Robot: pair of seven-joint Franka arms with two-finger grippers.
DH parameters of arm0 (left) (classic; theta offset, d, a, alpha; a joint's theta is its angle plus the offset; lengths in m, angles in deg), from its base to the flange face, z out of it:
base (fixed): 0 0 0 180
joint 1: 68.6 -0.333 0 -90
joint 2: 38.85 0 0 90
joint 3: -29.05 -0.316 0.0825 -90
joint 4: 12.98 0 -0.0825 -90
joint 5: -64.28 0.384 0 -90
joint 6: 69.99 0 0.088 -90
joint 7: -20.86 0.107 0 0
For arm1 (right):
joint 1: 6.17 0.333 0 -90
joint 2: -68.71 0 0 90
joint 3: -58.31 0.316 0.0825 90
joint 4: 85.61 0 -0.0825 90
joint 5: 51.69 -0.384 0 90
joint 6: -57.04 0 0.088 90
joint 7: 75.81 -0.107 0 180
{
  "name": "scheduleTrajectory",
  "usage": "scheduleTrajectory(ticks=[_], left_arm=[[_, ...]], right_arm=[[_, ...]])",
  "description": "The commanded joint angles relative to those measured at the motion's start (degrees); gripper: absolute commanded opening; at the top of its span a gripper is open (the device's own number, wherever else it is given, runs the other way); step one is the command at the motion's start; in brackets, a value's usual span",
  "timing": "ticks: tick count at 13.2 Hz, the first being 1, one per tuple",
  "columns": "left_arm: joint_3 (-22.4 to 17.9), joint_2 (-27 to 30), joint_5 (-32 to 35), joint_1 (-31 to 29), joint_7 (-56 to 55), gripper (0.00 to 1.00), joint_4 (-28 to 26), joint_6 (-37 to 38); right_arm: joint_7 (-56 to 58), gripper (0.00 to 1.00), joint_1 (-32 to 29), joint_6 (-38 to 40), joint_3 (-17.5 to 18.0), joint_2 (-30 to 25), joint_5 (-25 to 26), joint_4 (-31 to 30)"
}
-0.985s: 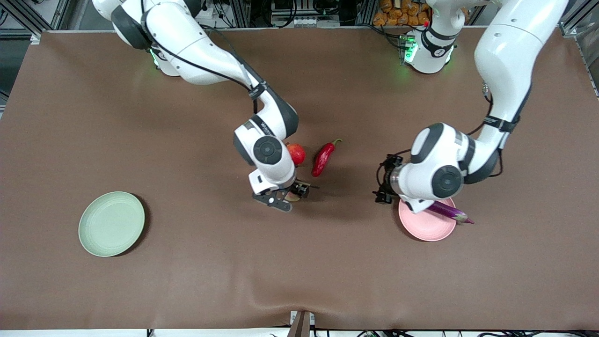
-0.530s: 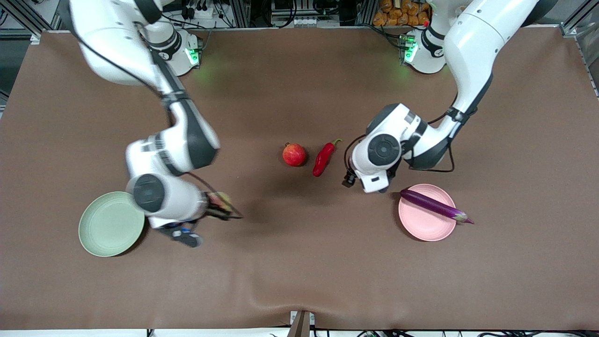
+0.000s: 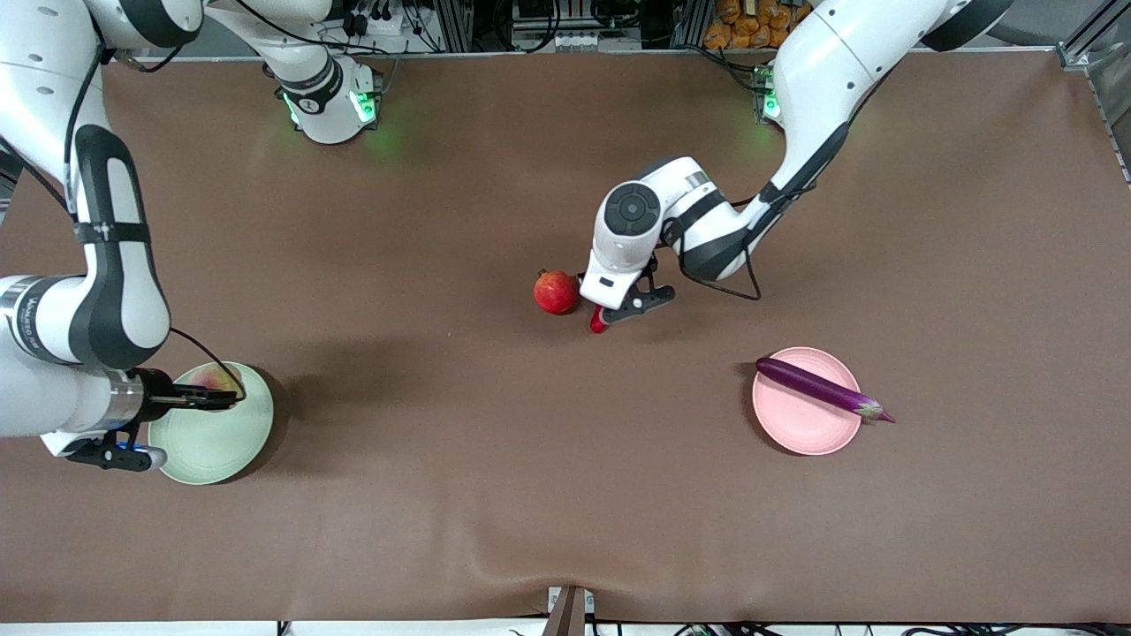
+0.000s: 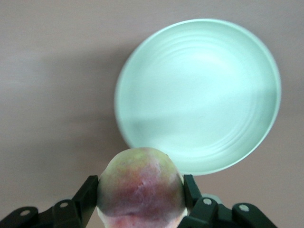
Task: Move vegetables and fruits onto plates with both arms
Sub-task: 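Carry the peach to the green plate while the left gripper grasps the chili, then lower the peach onto the green plate while the left gripper lifts the chili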
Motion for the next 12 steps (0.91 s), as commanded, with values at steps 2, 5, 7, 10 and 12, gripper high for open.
scheduleTrajectory(ticks=[2,5,7,10,12], left_arm=[[-0.1,-0.2,2.2,0.1,10.9,1.00,-1.6,-1.6],[-0.2,-2.7,2.4,1.7,12.1,1.00,-1.6,-5.2],[-0.7,-3.6,7.2,1.2,13.1,0.97,-2.3,-7.4],[-0.7,-4.8,11.0,-1.3,19.0,0.83,-1.6,-7.4],[-1.1,-5.3,11.2,-1.6,21.1,0.70,-1.6,-8.6]], right_arm=[[9.8,0.00,-2.7,-12.5,-1.7,-1.8,0.9,-10.1],[13.6,0.00,-5.0,-16.7,-1.7,-0.6,0.8,-11.2],[13.7,0.00,-5.4,-19.3,-1.7,0.5,0.3,-11.5],[13.6,0.62,-5.0,-19.5,-1.7,1.3,0.0,-11.3],[13.2,1.00,-5.0,-19.4,-1.6,1.5,-1.2,-11.3]])
